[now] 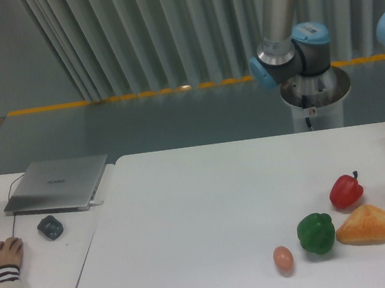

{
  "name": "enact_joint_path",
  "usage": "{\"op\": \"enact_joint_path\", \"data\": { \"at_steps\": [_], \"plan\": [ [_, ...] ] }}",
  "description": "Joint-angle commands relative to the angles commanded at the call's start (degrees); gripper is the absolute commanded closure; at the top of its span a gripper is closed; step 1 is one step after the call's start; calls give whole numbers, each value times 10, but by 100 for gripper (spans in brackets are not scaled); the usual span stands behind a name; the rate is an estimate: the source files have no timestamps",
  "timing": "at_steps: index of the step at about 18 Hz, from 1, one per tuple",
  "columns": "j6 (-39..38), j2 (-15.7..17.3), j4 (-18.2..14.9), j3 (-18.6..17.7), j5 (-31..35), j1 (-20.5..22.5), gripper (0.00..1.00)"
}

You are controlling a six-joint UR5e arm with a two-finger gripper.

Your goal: Place the yellow pepper on the table

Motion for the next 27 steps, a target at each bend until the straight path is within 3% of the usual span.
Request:
{"op": "enact_joint_path", "data": {
  "at_steps": [6, 9, 15, 21, 24, 27],
  "plan": [
    [12, 3, 1, -1, 4, 9, 0],
    [-3, 3, 9, -19, 22, 25, 0],
    [-15, 22, 19, -39, 23, 99, 0],
    [-111, 25, 23, -59, 23, 144, 0],
    [-192, 26, 55, -83, 30, 156, 0],
    [-214, 27, 61, -96, 30, 180, 0]
  ]
}}
